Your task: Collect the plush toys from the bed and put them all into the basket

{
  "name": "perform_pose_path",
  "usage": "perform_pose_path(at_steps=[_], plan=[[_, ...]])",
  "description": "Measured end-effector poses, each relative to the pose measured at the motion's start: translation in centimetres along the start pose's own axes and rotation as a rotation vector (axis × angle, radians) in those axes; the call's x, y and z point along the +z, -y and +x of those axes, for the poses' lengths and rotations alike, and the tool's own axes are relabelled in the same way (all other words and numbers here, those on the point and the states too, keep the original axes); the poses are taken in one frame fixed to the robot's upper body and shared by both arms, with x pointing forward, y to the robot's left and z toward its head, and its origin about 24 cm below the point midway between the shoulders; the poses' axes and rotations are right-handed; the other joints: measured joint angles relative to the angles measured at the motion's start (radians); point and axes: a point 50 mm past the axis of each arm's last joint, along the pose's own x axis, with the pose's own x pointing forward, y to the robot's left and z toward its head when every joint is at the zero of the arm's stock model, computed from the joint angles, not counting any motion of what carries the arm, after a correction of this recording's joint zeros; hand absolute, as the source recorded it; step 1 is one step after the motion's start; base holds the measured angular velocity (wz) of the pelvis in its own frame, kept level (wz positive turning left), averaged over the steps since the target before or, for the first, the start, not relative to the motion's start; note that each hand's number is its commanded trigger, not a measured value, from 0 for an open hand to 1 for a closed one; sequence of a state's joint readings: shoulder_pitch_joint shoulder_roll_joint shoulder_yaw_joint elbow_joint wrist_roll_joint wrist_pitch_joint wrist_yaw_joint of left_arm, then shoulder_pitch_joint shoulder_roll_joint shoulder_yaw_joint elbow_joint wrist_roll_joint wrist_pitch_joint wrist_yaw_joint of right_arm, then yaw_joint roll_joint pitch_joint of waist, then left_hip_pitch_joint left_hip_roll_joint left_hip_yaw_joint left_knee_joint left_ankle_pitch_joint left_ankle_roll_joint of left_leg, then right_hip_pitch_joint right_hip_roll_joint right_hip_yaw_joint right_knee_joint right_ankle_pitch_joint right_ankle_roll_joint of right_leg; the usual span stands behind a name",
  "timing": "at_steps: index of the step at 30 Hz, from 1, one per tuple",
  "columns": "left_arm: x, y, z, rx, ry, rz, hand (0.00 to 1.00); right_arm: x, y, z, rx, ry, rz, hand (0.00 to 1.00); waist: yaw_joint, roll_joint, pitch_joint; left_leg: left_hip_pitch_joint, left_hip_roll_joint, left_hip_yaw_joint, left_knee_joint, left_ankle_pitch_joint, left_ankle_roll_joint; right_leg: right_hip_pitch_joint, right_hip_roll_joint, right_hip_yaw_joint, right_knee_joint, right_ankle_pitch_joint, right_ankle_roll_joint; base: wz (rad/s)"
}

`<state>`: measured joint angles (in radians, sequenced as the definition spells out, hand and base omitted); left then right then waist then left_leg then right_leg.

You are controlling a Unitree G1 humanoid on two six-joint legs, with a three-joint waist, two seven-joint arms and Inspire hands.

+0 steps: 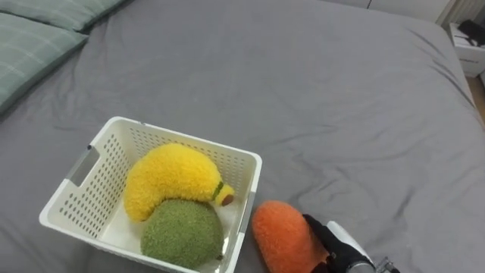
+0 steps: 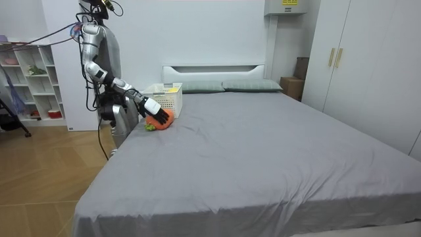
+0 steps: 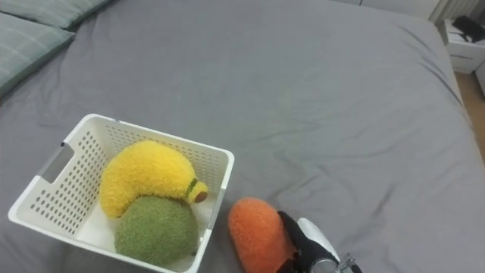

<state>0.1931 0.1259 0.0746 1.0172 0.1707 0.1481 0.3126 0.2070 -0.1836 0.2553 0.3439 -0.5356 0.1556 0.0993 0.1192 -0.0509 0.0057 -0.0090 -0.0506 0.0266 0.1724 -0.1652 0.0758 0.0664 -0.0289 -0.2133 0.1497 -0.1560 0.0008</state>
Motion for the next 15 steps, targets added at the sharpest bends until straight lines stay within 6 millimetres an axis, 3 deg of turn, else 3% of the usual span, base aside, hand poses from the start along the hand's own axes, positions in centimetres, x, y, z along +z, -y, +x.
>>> perform_pose_path(at_steps=[6,9,10,11,12,15], plan=[[-0.1,-0.1,-0.2,0.007,0.016,-0.006,0.0,-0.6,0.1,0.2,-0.054,-0.026,0.01,0.0,0.013,0.004,-0.0001,-0.006,-0.002,-0.012,0.004,0.0,-0.001,0.0,-0.002,-0.015,0.0,0.0,0.0,0.06],[-0.2,-0.2,-0.2,0.013,0.013,-0.005,0.0,-0.9,0.1,0.2,-0.09,-0.041,0.024,0.59,0.022,0.006,-0.0001,-0.006,-0.003,-0.018,0.004,0.001,-0.001,0.003,-0.003,-0.024,0.0,0.0,0.0,0.06],[-0.3,-0.2,-0.2,0.014,0.011,-0.004,0.0,-1.0,0.0,0.3,-0.094,-0.046,0.028,0.63,0.023,0.006,-0.0002,-0.006,-0.003,-0.019,0.005,0.001,-0.001,0.003,-0.003,-0.024,0.0,0.0,0.0,0.05],[-0.6,-0.2,-0.2,0.014,0.004,-0.002,0.0,-1.1,0.0,0.4,-0.1,-0.054,0.038,0.91,0.023,0.007,0.0002,-0.006,-0.003,-0.021,0.006,0.001,-0.001,0.004,-0.003,-0.026,0.0,0.0,0.0,0.0],[-1.0,-0.2,-0.3,0.014,-0.003,0.005,0.0,-1.1,-0.1,0.7,-0.108,-0.061,0.053,1.0,0.023,0.008,0.0004,-0.006,-0.003,-0.021,0.006,0.001,-0.001,0.004,-0.004,-0.032,0.001,0.0,0.0,0.0],[-1.9,-0.2,-0.4,0.015,-0.014,0.052,0.0,-1.2,0.1,1.1,-0.135,-0.075,0.08,1.0,0.025,0.01,0.001,-0.006,-0.004,-0.023,0.01,0.001,-0.001,0.007,-0.005,-0.037,0.001,0.0,0.0,0.01]])
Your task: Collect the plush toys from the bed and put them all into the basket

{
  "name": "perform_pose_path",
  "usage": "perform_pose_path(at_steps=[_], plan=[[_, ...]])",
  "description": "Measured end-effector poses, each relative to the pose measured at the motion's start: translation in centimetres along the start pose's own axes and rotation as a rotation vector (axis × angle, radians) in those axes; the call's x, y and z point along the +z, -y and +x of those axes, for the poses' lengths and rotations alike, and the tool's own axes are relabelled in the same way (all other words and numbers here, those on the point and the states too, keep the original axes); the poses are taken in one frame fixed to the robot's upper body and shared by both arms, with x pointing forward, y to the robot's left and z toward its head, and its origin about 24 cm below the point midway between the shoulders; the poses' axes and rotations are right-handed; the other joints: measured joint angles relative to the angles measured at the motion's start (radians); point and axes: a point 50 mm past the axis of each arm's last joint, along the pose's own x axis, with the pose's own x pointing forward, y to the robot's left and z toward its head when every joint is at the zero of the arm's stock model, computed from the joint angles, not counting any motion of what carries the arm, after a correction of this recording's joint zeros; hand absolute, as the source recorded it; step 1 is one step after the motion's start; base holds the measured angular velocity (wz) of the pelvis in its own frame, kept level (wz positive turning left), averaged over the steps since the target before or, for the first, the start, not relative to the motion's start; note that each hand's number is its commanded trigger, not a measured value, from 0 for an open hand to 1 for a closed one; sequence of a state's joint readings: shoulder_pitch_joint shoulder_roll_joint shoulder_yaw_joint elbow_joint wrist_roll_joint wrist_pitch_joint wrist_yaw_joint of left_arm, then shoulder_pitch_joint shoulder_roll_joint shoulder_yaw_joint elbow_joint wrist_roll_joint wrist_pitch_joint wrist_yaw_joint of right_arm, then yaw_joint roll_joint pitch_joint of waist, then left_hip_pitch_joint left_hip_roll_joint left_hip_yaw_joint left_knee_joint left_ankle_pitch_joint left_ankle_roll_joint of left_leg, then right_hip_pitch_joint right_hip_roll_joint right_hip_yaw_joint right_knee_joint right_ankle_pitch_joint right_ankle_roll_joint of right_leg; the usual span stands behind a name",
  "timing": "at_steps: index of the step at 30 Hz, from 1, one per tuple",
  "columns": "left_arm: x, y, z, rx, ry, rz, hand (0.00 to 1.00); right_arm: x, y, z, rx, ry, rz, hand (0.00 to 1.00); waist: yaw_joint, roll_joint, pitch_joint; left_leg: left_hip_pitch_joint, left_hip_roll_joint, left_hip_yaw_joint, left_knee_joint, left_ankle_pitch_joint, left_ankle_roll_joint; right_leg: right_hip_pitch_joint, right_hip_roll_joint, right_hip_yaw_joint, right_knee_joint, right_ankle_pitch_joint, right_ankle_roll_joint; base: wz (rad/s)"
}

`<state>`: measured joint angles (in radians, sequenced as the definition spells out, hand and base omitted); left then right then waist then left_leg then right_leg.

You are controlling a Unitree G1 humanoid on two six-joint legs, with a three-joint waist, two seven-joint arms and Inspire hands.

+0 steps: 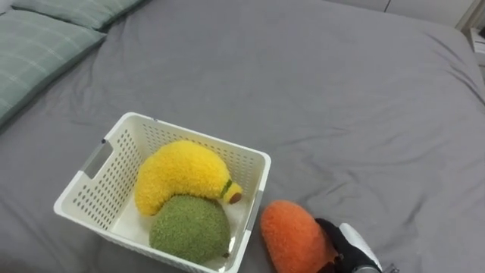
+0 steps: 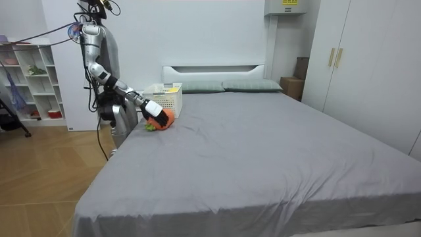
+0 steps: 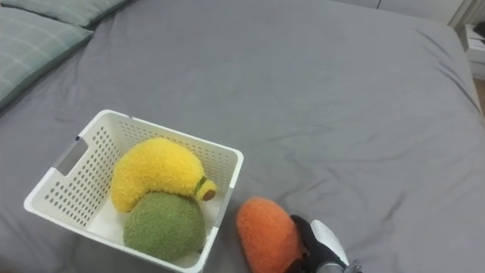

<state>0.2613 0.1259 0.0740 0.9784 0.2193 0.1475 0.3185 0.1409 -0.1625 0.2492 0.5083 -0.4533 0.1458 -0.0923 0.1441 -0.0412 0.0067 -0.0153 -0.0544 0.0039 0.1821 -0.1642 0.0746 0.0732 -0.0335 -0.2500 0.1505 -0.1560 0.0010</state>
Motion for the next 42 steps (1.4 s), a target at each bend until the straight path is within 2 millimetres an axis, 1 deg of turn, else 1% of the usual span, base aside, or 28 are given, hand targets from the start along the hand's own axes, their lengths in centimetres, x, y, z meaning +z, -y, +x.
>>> perform_pose_path(at_steps=[6,8,12,16,17,18,23,28,31,35,37,39,42], plan=[[-1.2,0.3,-0.3,-0.017,-0.027,0.064,0.0,0.3,0.7,0.5,-0.061,-0.007,0.071,1.0,0.001,0.007,0.0031,0.001,-0.005,-0.018,0.011,0.0,0.0,0.012,-0.004,-0.019,-0.001,-0.002,0.003,0.09],[-1.2,0.6,-0.4,-0.026,-0.029,0.062,0.0,0.2,0.7,0.6,-0.063,-0.012,0.081,1.0,0.001,0.011,0.0047,0.0,-0.008,-0.023,0.016,0.0,0.001,0.015,-0.011,-0.025,0.0,-0.003,0.005,0.1],[-1.4,1.0,-0.6,-0.037,-0.029,0.056,0.0,0.3,0.8,0.6,-0.071,-0.006,0.098,1.0,0.003,0.016,0.0041,-0.004,-0.011,-0.032,0.022,0.001,0.001,0.016,-0.013,-0.028,-0.001,-0.006,0.008,0.08],[-1.4,1.0,-0.6,-0.036,-0.027,0.055,0.0,0.3,0.8,0.6,-0.08,0.002,0.104,1.0,0.003,0.014,0.003,-0.005,-0.012,-0.032,0.023,0.002,0.001,0.018,-0.013,-0.028,-0.003,-0.008,0.009,0.0],[-1.3,1.0,-0.6,-0.036,-0.026,0.054,0.0,0.1,0.6,0.6,-0.082,-0.004,0.11,1.0,0.002,0.01,0.0006,-0.004,-0.012,-0.032,0.024,0.003,0.002,0.02,-0.013,-0.028,-0.005,-0.008,0.009,0.0],[-1.4,1.0,-0.6,-0.035,-0.026,0.053,0.0,-0.1,0.5,0.6,-0.082,-0.012,0.115,1.0,0.001,0.011,0.0014,-0.002,-0.013,-0.032,0.024,0.003,0.002,0.026,-0.013,-0.03,-0.012,-0.008,0.009,0.0],[-1.1,0.9,-0.5,-0.034,-0.021,0.052,0.0,-0.1,0.7,0.6,-0.1,-0.013,0.119,1.0,-0.002,0.006,0.0001,0.0,-0.013,-0.032,0.021,0.003,0.002,0.028,-0.013,-0.029,-0.015,-0.008,0.009,0.0],[-1.1,0.9,-0.6,-0.032,-0.021,0.051,0.0,-0.1,0.9,0.6,-0.114,-0.019,0.17,1.0,-0.004,0.002,0.0007,0.001,-0.013,-0.032,0.021,0.002,0.002,0.029,-0.013,-0.028,-0.015,-0.008,0.01,0.0],[-1.2,1.0,-0.6,-0.032,-0.022,0.051,0.0,0.1,1.5,0.7,-0.148,-0.008,0.2,1.0,-0.006,-0.002,-0.0004,0.001,-0.013,-0.032,0.021,0.002,0.002,0.03,-0.013,-0.028,-0.015,-0.01,0.011,0.0],[-1.1,0.9,-0.5,-0.032,-0.018,0.051,0.0,1.2,2.8,0.6,-0.203,0.048,0.237,1.0,-0.019,-0.01,-0.0013,0.008,-0.012,-0.028,0.018,0.003,0.002,0.031,-0.012,-0.022,-0.016,-0.009,0.011,-0.02],[-1.1,0.9,-0.5,-0.03,-0.015,0.05,0.0,1.7,3.5,0.5,-0.228,0.075,0.252,1.0,-0.027,-0.011,-0.0015,0.012,-0.012,-0.025,0.015,0.003,0.002,0.034,-0.011,-0.017,-0.015,-0.009,0.011,-0.08],[-0.9,0.8,-0.5,-0.03,-0.006,0.047,0.0,2.4,4.1,0.4,-0.251,0.113,0.263,1.0,-0.034,-0.01,-0.0009,0.019,-0.009,-0.014,0.014,0.002,0.002,0.034,-0.009,-0.001,-0.014,-0.009,0.011,-0.15],[-0.4,0.8,-0.4,-0.036,0.01,0.042,0.0,2.6,4.8,0.3,-0.273,0.137,0.296,1.0,-0.039,-0.01,-0.0015,0.028,-0.007,-0.006,0.005,0.002,0.002,0.035,-0.009,0.006,-0.013,-0.009,0.011,-0.11]])
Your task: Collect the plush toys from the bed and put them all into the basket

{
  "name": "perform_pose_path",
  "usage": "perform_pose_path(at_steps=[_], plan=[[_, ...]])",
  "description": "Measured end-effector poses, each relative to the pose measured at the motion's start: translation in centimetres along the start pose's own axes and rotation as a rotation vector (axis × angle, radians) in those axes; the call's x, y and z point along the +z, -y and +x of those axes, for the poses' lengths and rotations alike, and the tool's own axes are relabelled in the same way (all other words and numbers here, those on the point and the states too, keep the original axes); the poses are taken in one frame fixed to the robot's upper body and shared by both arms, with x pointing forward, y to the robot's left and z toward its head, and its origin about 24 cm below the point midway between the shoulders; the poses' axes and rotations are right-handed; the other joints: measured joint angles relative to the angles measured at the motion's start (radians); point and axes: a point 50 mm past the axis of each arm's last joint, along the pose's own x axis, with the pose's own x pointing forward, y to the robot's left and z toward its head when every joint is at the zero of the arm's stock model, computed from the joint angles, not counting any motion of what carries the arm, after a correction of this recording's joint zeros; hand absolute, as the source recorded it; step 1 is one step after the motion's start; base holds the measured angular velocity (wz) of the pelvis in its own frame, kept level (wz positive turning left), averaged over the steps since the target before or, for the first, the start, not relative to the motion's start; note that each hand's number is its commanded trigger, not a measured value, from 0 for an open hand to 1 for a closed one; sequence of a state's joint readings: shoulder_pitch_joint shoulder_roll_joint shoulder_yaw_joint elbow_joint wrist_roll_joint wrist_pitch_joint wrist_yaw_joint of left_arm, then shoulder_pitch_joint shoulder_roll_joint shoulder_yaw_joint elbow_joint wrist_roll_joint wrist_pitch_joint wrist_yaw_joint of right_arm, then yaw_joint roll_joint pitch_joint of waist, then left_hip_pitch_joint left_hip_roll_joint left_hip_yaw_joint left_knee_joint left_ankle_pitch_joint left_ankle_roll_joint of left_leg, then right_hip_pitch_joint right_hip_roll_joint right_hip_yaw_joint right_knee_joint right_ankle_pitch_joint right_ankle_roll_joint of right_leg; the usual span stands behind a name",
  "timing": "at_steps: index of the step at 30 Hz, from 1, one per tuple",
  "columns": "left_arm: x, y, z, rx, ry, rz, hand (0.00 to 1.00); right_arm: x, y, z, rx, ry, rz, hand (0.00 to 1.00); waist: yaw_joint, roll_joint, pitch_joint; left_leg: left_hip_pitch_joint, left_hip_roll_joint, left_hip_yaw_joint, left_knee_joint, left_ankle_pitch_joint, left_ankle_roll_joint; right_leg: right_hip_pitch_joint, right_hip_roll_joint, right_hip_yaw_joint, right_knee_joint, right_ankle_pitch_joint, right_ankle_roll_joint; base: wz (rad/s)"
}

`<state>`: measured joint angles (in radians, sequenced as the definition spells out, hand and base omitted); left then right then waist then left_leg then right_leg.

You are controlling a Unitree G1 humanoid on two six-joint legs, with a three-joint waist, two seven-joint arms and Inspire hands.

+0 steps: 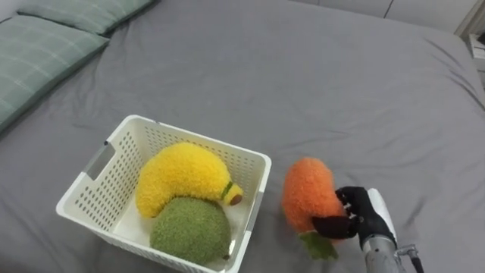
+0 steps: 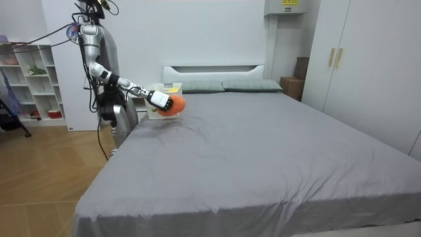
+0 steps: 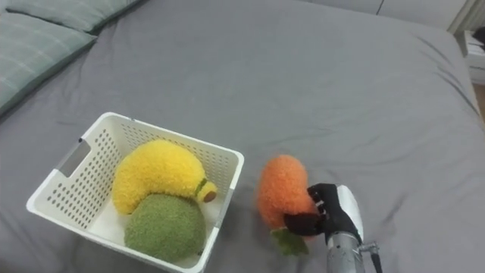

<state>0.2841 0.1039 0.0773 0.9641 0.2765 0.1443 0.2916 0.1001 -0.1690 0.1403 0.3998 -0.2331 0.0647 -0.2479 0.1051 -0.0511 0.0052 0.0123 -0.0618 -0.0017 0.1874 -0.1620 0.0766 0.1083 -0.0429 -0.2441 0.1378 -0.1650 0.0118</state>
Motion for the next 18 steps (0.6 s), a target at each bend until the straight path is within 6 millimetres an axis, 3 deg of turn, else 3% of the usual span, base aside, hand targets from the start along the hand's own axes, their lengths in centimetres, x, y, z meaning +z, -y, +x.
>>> perform_pose_path(at_steps=[8,13,18], plan=[[0.4,0.0,0.2,-0.009,0.002,-0.029,0.0,3.5,2.6,0.1,-0.082,0.148,0.092,1.0,-0.019,0.002,-0.0003,0.02,0.005,0.033,-0.023,0.0,0.0,-0.003,0.01,0.039,0.004,0.001,-0.001,-0.13],[0.9,-0.2,0.4,-0.021,0.012,-0.049,0.0,5.5,4.1,-0.1,-0.126,0.244,0.083,1.0,-0.022,0.006,-0.0004,0.024,0.006,0.036,-0.025,0.0,0.001,-0.004,0.01,0.042,0.005,0.002,-0.001,-0.02],[2.4,-0.3,0.7,-0.026,0.047,-0.052,0.0,9.7,4.8,-1.4,-0.152,0.431,0.035,1.0,-0.013,0.005,-0.0035,0.01,0.008,0.036,-0.025,0.0,0.0,-0.022,0.012,0.048,0.015,0.002,-0.001,-0.01]])
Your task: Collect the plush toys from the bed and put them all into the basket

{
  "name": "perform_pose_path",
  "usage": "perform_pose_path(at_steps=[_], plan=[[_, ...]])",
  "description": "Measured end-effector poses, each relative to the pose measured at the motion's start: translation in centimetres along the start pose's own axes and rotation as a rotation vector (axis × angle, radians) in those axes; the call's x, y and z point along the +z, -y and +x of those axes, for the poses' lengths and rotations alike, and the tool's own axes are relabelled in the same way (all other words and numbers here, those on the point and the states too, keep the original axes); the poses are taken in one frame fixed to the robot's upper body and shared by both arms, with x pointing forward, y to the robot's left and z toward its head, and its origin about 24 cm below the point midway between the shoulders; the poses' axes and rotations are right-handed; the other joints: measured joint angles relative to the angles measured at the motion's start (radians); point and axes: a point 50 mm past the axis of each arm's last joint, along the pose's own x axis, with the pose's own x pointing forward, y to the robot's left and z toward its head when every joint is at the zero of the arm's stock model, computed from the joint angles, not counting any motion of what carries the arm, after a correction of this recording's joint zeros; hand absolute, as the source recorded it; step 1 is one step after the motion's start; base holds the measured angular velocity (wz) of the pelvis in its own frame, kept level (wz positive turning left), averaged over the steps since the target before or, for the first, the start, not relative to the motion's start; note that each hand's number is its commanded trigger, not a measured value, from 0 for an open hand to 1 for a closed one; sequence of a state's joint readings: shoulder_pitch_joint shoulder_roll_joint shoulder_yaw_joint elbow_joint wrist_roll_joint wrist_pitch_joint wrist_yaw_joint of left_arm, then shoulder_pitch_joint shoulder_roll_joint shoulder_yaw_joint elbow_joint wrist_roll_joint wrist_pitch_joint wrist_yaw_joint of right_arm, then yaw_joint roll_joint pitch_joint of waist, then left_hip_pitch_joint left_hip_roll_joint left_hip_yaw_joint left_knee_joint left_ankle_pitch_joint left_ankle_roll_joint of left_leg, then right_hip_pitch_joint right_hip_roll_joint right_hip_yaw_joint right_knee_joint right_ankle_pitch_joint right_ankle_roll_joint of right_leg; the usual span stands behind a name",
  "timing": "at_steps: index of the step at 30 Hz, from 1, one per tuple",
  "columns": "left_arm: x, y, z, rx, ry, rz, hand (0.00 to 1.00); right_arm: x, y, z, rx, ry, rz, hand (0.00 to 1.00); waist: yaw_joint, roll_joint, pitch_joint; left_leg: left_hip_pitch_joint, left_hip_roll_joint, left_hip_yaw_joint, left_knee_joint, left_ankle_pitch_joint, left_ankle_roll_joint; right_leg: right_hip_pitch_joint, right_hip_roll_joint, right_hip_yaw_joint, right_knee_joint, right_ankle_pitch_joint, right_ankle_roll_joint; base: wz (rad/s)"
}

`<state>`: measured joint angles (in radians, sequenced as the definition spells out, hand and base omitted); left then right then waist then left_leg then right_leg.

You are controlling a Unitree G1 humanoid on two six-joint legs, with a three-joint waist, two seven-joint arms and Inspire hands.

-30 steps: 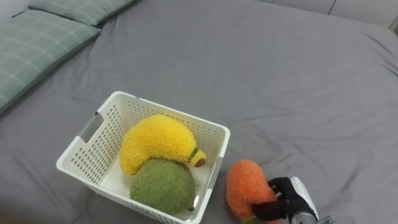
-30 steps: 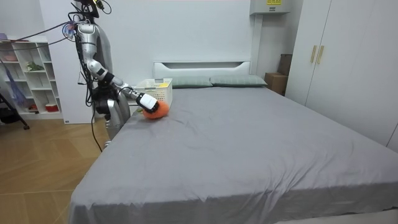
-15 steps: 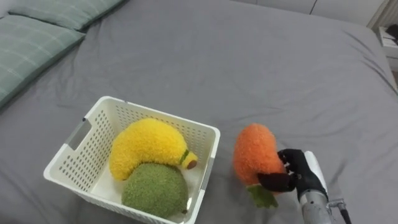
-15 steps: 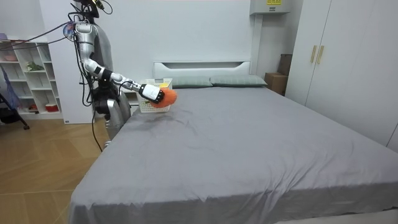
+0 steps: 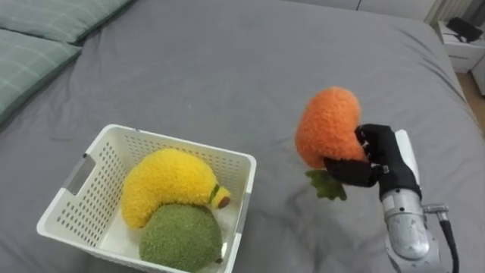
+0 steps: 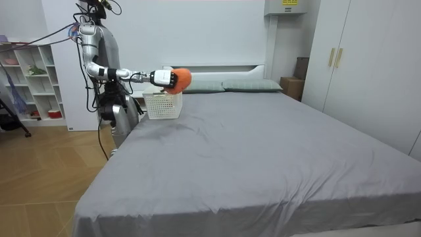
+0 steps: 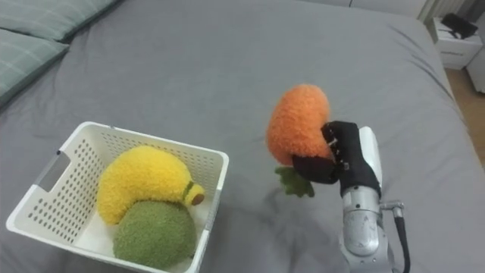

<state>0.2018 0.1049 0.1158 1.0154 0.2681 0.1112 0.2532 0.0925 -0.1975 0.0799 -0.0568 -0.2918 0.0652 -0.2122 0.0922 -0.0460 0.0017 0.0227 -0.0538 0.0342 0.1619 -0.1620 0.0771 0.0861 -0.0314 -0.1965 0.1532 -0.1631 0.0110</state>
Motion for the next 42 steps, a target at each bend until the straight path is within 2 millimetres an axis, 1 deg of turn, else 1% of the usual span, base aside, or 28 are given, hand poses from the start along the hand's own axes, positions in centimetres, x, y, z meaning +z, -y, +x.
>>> perform_pose_path(at_steps=[2,3,4,7,9,10,11,12,13,14,15,16,18,19,22,23,24,27,31,32,33,36,37,38,39,40,41,42], plan=[[0.2,0.0,0.0,-0.001,0.003,-0.001,0.0,0.9,-0.3,0.1,0.019,0.044,-0.023,1.0,0.003,-0.006,-0.0019,-0.001,0.0,0.0,0.0,0.0,0.0,0.0,0.0,0.0,0.0,0.0,0.0,0.0],[0.4,0.1,0.1,-0.004,0.002,-0.001,0.0,1.4,-0.4,0.2,0.032,0.066,-0.035,1.0,0.017,-0.008,-0.0018,-0.001,0.0,0.001,0.001,0.0,0.0,-0.001,0.0,0.0,0.0,0.0,0.0,0.0],[0.5,0.1,0.2,-0.005,0.002,-0.001,0.0,1.7,-0.4,0.2,0.037,0.075,-0.035,1.0,0.024,-0.009,-0.0018,-0.001,0.001,0.003,0.001,0.0,0.0,-0.002,0.0,0.002,0.0,0.0,0.0,-0.04],[0.9,0.1,0.2,-0.006,0.004,-0.022,0.0,3.5,-0.7,0.5,0.069,0.15,-0.021,1.0,0.041,-0.008,-0.0014,-0.001,0.002,0.008,0.0,0.0,0.0,-0.004,0.0,0.004,0.001,0.001,-0.001,-0.05],[1.2,0.1,0.3,-0.006,0.007,-0.039,0.0,5.3,-0.8,0.9,0.081,0.216,-0.017,1.0,0.056,-0.008,-0.0014,0.0,0.002,0.008,0.0,0.0,0.0,-0.003,0.0,0.002,0.001,0.001,-0.001,0.0],[1.1,0.2,0.3,-0.008,0.002,-0.036,0.0,5.8,-0.9,1.0,0.087,0.233,-0.016,1.0,0.058,-0.008,-0.0014,0.0,0.002,0.008,-0.001,0.0,0.0,-0.003,0.0,0.0,0.001,0.001,-0.001,0.0],[0.7,0.3,0.4,-0.012,-0.019,-0.029,0.0,7.0,-1.1,1.2,0.102,0.279,-0.017,1.0,0.06,-0.009,-0.0013,0.0,0.002,0.008,-0.001,0.0,0.0,-0.002,0.001,-0.002,0.001,0.001,-0.001,0.0],[0.7,0.4,0.4,-0.015,-0.025,-0.024,0.0,8.1,-1.4,1.3,0.114,0.328,-0.031,1.0,0.062,-0.01,-0.0013,-0.001,0.003,0.008,-0.001,0.0,0.0,-0.002,0.001,-0.005,0.0,0.002,-0.001,0.03],[0.7,0.4,0.4,-0.016,-0.027,-0.024,0.0,8.7,-1.5,1.3,0.119,0.352,-0.037,1.0,0.064,-0.011,-0.0009,-0.001,0.003,0.008,-0.001,0.0,0.0,-0.002,0.001,-0.006,0.0,0.002,-0.001,0.0],[0.5,0.4,0.4,-0.016,-0.031,-0.022,0.0,9.5,-1.7,1.3,0.132,0.386,-0.039,1.0,0.077,-0.014,-0.0008,-0.001,0.004,0.008,-0.001,-0.001,-0.001,-0.002,0.002,-0.006,-0.001,0.002,-0.001,0.0],[0.5,0.3,0.4,-0.015,-0.034,-0.021,0.0,9.9,-2.0,1.4,0.15,0.404,-0.041,1.0,0.081,-0.019,-0.0019,-0.001,0.004,0.007,-0.001,-0.001,-0.001,-0.001,0.002,-0.008,-0.002,0.002,-0.001,0.03],[0.5,0.3,0.4,-0.014,-0.034,-0.02,0.0,10.1,-2.2,1.3,0.16,0.411,-0.042,1.0,0.087,-0.022,-0.0016,-0.001,0.004,0.007,0.0,-0.001,-0.001,-0.001,0.002,-0.009,-0.002,0.002,-0.001,0.04],[0.5,0.2,0.4,-0.012,-0.034,-0.019,0.0,10.5,-2.9,1.2,0.203,0.43,-0.048,1.0,0.109,-0.031,0.0008,-0.001,0.004,0.007,-0.001,-0.001,-0.001,-0.001,0.001,-0.011,-0.002,0.002,-0.002,0.0],[0.5,0.2,0.4,-0.011,-0.035,-0.019,0.0,10.6,-3.1,1.1,0.216,0.434,-0.049,1.0,0.111,-0.033,0.0014,-0.001,0.004,0.006,-0.001,-0.001,-0.001,-0.001,0.001,-0.012,-0.002,0.002,-0.001,0.0],[0.5,-0.1,0.5,0.004,-0.032,-0.007,0.0,11.1,-4.4,0.7,0.295,0.447,-0.052,1.0,0.118,-0.044,0.0065,-0.01,0.003,-0.003,0.003,-0.001,-0.001,-0.002,0.0,-0.022,-0.002,0.002,-0.002,0.08],[0.7,-0.2,0.6,0.007,-0.025,0.0,0.0,11.2,-4.7,0.6,0.32,0.452,-0.057,1.0,0.127,-0.049,0.0062,-0.012,0.003,-0.005,0.005,-0.001,-0.001,-0.004,0.0,-0.023,-0.002,0.002,-0.002,0.03],[0.9,-0.4,0.6,0.011,-0.02,0.0,0.0,11.3,-5.0,0.5,0.345,0.455,-0.064,1.0,0.136,-0.053,0.0041,-0.013,0.003,-0.004,0.004,-0.001,-0.001,-0.005,0.0,-0.022,-0.002,0.002,-0.002,0.0],[1.2,-0.6,0.7,0.017,-0.013,0.001,0.0,12.0,-5.8,0.4,0.402,0.483,-0.076,1.0,0.149,-0.057,0.0011,-0.016,0.002,-0.011,0.005,-0.001,-0.001,-0.005,0.0,-0.026,-0.002,0.003,-0.002,0.03],[1.6,-0.8,0.8,0.021,-0.004,0.001,0.0,12.8,-6.2,0.5,0.434,0.507,-0.092,1.0,0.176,-0.058,0.0005,-0.016,0.001,-0.013,0.005,-0.001,-0.001,-0.005,0.0,-0.028,-0.003,0.003,-0.002,0.02],[1.7,-0.8,0.8,0.02,-0.004,0.003,0.0,13.2,-6.5,0.4,0.445,0.522,-0.099,1.0,0.19,-0.057,0.0009,-0.014,0.002,-0.013,0.005,-0.001,-0.001,-0.004,0.0,-0.027,-0.003,0.003,-0.002,0.0],[1.6,-0.8,0.8,0.02,-0.008,0.005,0.0,13.5,-6.9,0.3,0.463,0.532,-0.12,1.0,0.192,-0.057,0.0012,-0.012,0.002,-0.013,0.005,-0.001,-0.001,-0.002,0.0,-0.028,-0.003,0.003,-0.002,0.0],[1.5,-0.9,0.8,0.012,-0.018,0.014,0.0,13.5,-7.6,0.0,0.515,0.528,-0.147,0.99,0.211,-0.055,0.0023,-0.012,0.001,-0.013,0.006,-0.001,-0.001,-0.002,0.0,-0.028,-0.003,0.003,-0.002,0.0],[1.5,-0.9,0.9,0.01,-0.017,0.023,0.0,13.4,-7.7,0.0,0.525,0.522,-0.149,0.69,0.214,-0.056,0.0024,-0.012,0.001,-0.014,0.006,-0.001,-0.001,-0.003,-0.001,-0.028,-0.003,0.003,-0.002,0.0],[1.5,-1.0,0.9,0.008,-0.016,0.031,0.0,13.4,-8.0,-0.1,0.543,0.514,-0.147,0.58,0.218,-0.056,0.0027,-0.013,0.001,-0.017,0.005,-0.001,-0.001,-0.003,-0.001,-0.029,-0.003,0.003,-0.002,0.04],[1.5,-1.1,0.9,0.01,-0.018,0.037,0.0,13.3,-8.2,-0.1,0.555,0.506,-0.151,0.24,0.221,-0.056,0.0033,-0.014,0.0,-0.018,0.005,-0.001,-0.001,-0.002,-0.001,-0.03,-0.003,0.003,-0.002,0.04],[1.4,-1.1,0.9,0.011,-0.019,0.041,0.0,13.1,-8.4,-0.1,0.561,0.499,-0.152,0.24,0.223,-0.056,0.0034,-0.014,0.0,-0.018,0.005,-0.001,-0.001,-0.002,-0.001,-0.031,-0.003,0.003,-0.002,0.0],[1.4,-1.1,0.9,0.011,-0.023,0.05,0.0,12.8,-8.7,0.0,0.576,0.481,-0.159,0.0,0.223,-0.056,0.0038,-0.014,0.0,-0.019,0.005,-0.001,-0.001,-0.002,-0.001,-0.033,-0.003,0.003,-0.002,0.0],[1.4,-1.1,0.9,0.012,-0.024,0.053,0.0,12.5,-9.0,0.0,0.591,0.461,-0.164,0.0,0.227,-0.056,0.0047,-0.015,0.0,-0.019,0.005,-0.001,-0.001,-0.003,-0.001,-0.033,-0.003,0.003,-0.002,0.0]])
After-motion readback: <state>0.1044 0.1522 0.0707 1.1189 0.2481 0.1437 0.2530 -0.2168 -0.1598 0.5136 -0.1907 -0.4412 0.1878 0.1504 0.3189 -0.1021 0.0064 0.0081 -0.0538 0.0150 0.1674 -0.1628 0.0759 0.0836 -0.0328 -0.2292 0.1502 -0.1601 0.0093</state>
